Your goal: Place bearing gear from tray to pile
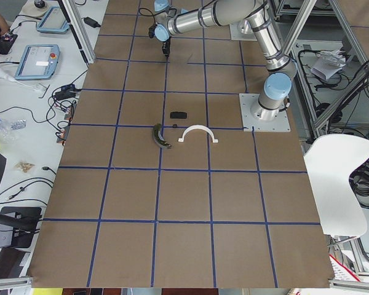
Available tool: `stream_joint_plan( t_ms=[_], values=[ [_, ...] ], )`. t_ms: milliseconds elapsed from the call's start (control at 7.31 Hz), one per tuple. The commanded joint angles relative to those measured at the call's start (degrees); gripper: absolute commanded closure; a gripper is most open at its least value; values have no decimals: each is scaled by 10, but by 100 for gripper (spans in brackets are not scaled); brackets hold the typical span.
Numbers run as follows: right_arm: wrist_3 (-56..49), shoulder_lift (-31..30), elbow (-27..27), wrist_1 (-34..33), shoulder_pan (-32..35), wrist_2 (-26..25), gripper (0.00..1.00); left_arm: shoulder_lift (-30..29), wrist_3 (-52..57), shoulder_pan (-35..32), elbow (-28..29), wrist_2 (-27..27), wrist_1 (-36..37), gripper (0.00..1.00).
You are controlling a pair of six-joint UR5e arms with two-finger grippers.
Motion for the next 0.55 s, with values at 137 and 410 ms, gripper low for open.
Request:
stream_joint_plan(
  t_ms=[137,410],
  values=[
    [0,-1,0,0,0,-1,0,15,1,16,13,-2,-3,100],
    [0,-1,1,0,0,-1,0,38,12,56,12,0,-19,100]
  ],
)
